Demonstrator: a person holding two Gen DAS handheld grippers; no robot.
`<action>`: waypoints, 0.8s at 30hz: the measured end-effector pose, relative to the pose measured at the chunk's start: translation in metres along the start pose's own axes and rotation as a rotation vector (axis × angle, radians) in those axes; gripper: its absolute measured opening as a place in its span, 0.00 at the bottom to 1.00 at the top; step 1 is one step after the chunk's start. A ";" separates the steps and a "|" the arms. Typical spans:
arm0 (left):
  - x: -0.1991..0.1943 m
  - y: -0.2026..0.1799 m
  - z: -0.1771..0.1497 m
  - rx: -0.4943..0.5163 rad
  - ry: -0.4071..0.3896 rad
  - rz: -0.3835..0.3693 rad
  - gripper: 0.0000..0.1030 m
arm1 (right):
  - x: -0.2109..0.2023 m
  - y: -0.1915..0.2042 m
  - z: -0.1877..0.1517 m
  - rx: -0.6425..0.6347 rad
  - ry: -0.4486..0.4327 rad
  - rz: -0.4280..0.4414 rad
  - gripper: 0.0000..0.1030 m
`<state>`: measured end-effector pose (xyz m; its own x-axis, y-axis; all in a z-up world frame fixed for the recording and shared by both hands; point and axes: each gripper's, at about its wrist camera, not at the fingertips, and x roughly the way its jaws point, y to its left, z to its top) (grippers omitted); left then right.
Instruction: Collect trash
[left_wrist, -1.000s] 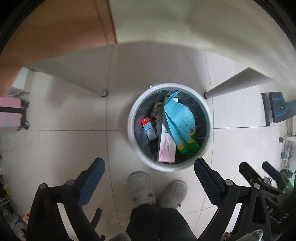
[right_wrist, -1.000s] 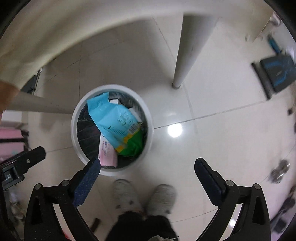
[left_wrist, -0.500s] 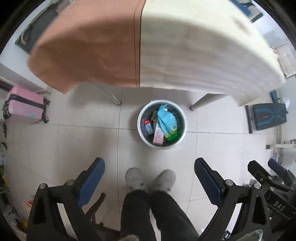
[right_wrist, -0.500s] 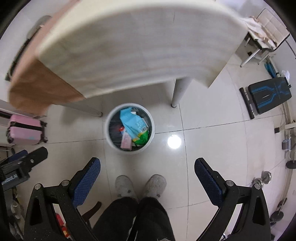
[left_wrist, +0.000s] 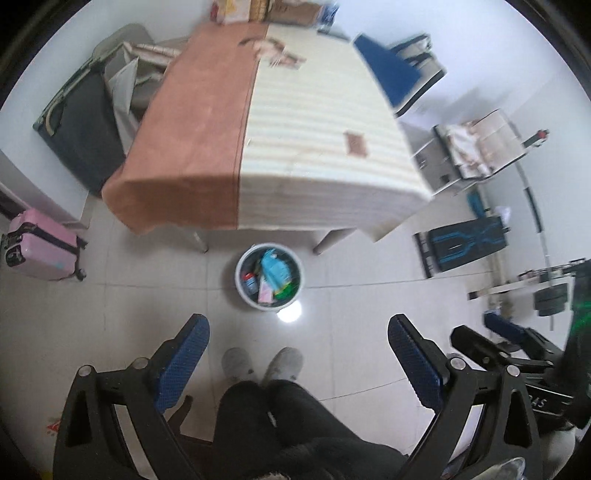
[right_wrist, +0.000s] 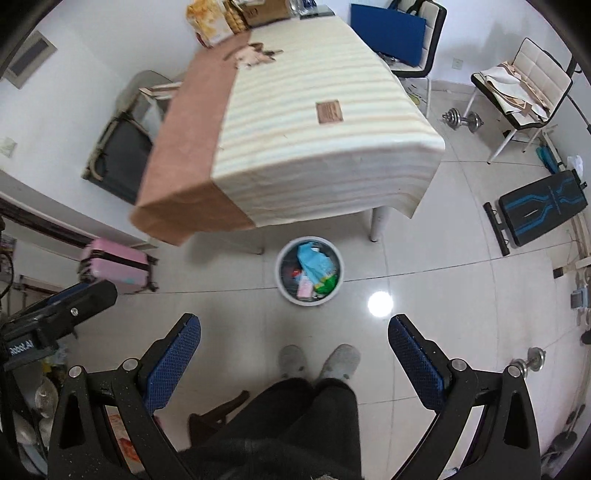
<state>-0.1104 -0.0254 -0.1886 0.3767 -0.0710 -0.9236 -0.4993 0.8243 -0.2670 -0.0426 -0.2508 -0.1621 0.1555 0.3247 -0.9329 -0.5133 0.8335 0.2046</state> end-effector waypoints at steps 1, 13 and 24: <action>-0.013 -0.001 0.000 0.004 -0.017 -0.015 0.96 | -0.015 0.003 0.000 -0.002 -0.009 0.014 0.99; -0.086 -0.004 -0.020 0.014 -0.110 -0.117 1.00 | -0.121 0.038 -0.011 -0.046 -0.084 0.096 1.00; -0.108 -0.004 -0.037 -0.018 -0.111 -0.157 1.00 | -0.141 0.057 -0.022 -0.097 -0.050 0.137 1.00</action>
<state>-0.1776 -0.0414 -0.0983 0.5342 -0.1354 -0.8344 -0.4411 0.7974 -0.4118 -0.1121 -0.2583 -0.0255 0.1188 0.4559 -0.8821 -0.6112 0.7337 0.2969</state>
